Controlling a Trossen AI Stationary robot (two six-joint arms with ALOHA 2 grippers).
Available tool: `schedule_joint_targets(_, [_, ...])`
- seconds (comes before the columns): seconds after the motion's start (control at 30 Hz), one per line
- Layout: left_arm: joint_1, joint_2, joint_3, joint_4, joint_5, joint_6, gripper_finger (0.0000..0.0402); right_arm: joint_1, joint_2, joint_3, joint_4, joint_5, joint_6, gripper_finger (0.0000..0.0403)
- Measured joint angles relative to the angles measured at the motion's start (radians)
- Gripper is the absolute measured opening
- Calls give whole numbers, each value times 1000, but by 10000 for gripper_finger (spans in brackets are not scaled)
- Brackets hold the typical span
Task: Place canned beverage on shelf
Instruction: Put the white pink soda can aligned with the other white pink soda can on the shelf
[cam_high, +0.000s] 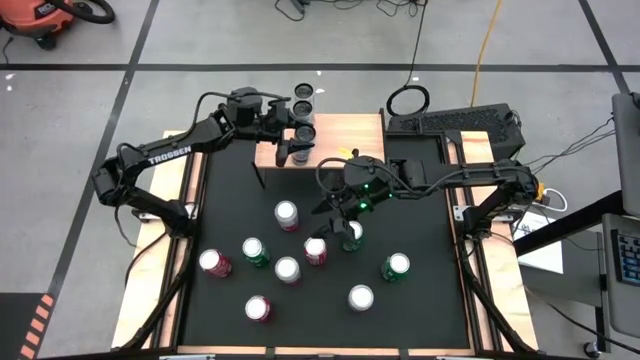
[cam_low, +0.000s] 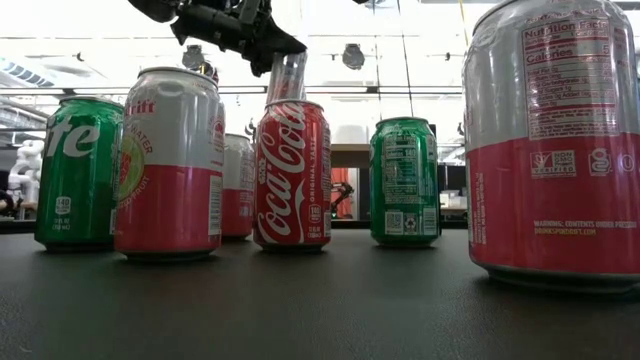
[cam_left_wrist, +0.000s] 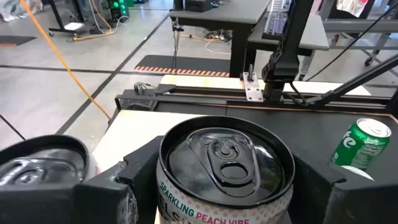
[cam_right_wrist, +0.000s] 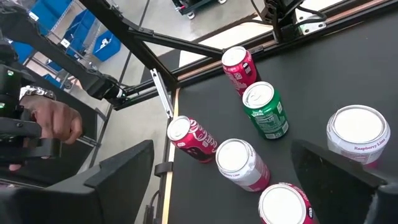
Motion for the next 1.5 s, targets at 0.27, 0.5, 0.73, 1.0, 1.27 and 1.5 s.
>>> schedule_joint_targets(0.27, [1, 0, 0, -1, -14, 18, 254, 0, 0, 0, 0, 0, 0, 357])
schedule_joint_targets(0.5, [1, 14, 0, 11, -14, 16, 255, 0, 0, 0, 0, 0, 0, 357])
schedule_joint_targets(0.73, [-7, 37, 0, 41, -14, -9, 256, 0, 0, 0, 0, 0, 0, 357])
schedule_joint_targets(1.0, [-7, 37, 0, 47, -20, -9, 256, 0, 0, 0, 1, 0, 1, 357])
schedule_joint_targets(1.27, [-7, 37, 0, 43, -46, 0, 257, 0, 0, 0, 1, 0, 0, 357])
schedule_joint_targets(1.5, [-7, 37, 0, 23, -48, 20, 257, 0, 0, 0, 1, 0, 0, 357])
